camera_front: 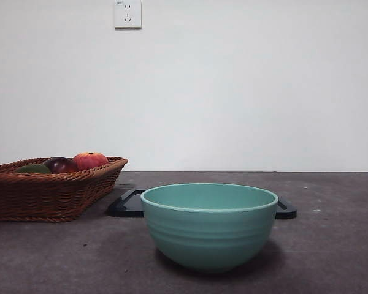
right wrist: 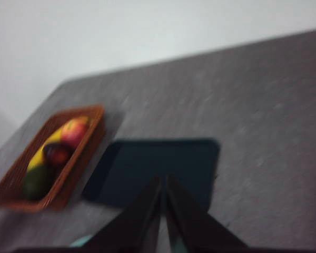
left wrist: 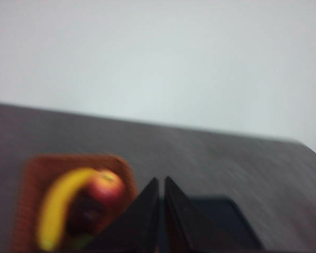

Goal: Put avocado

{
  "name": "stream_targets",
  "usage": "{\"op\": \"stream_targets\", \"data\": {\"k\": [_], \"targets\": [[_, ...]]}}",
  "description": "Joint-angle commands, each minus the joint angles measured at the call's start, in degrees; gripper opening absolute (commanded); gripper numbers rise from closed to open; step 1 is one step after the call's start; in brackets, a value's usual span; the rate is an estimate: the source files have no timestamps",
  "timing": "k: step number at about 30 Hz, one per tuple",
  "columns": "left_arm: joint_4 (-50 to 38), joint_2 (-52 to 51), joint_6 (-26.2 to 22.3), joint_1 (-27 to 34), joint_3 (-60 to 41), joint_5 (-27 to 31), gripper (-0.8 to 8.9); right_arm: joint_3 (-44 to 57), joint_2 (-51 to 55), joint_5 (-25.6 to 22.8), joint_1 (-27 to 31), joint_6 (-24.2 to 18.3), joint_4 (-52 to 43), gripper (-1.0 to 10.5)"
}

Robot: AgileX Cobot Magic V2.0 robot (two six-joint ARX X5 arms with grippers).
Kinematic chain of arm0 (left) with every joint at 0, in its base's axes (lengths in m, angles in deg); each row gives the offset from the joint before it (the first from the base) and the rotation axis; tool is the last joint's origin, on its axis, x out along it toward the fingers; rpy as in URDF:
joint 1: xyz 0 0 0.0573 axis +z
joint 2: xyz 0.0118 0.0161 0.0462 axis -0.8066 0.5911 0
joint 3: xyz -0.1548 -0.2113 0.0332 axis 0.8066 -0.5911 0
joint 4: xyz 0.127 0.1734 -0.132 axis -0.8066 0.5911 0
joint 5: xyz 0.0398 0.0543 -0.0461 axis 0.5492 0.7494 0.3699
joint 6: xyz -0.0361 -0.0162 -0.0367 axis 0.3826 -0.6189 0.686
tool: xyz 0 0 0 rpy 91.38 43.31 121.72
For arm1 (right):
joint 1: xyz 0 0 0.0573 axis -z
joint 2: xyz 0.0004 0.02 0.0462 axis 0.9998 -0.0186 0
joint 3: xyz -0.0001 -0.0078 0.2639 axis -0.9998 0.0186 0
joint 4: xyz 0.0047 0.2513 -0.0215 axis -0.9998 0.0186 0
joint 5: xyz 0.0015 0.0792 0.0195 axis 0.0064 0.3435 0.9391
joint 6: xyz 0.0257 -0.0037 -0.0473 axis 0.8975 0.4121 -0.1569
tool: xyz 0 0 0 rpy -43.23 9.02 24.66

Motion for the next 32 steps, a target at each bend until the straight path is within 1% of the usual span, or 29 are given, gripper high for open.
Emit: {"op": "stream_targets", "data": {"k": [1, 5, 9, 13, 17, 18, 19, 20, 21, 22, 23, 24, 32], "targets": [[2.6, 2.3, -1.9, -0.2, 3.7, -7.3, 0.16, -3.3, -1.6, 0.4, -2.7, -6.4, 2.2, 0.1], [7.3, 4.3, -2.7, -0.7, 7.1, -11.7, 0.17, -7.0, -3.6, 0.4, -6.5, -12.2, 8.6, 0.1], [9.2, 4.2, -2.7, -1.5, 7.8, -12.8, 0.18, -9.4, -4.0, 0.4, -8.6, -16.3, 12.2, 0.1], [10.4, 3.2, -2.7, -2.2, 7.8, -12.8, 0.18, -10.1, -2.3, 0.5, -9.0, -16.6, 12.2, 0.1], [10.8, 1.9, -2.7, -2.3, 7.8, -12.8, 0.26, -10.1, 0.2, 0.3, -9.0, -15.3, 13.7, 0.2], [10.8, 1.8, -2.7, -2.3, 7.8, -12.8, 0.34, -10.1, 0.6, 0.3, -9.0, -15.3, 13.8, 0.9], [10.9, 1.8, -2.7, -2.3, 7.8, -12.8, 0.75, -10.1, 0.8, 0.3, -9.0, -15.1, 13.9, 2.2], [11.0, 1.8, -2.7, -2.4, 7.8, -12.8, 1.92, -10.1, 0.9, 0.3, -9.0, -14.5, 14.0, 3.9], [11.1, 1.8, -2.7, -2.7, 7.8, -12.8, 3.44, -10.1, 0.9, 0.3, -9.0, -13.4, 14.0, 5.5], [11.1, 1.8, -2.7, -2.8, 7.8, -12.8, 4.29, -10.1, 0.9, 0.3, -9.0, -12.9, 14.0, 6.1], [11.1, 1.8, -2.6, -2.9, 7.8, -12.8, 5.0, -10.1, 0.9, 0.3, -9.0, -12.6, 14.0, 6.5], [11.1, 1.8, -2.6, -3.1, 7.8, -12.8, 5.33, -10.1, 0.9, 0.3, -9.0, -12.7, 14.1, 6.6], [11.8, 1.8, -2.4, -3.5, 7.8, -12.8, 5.31, -10.1, 0.9, 0.4, -9.0, -12.6, 14.1, 6.6]]}}
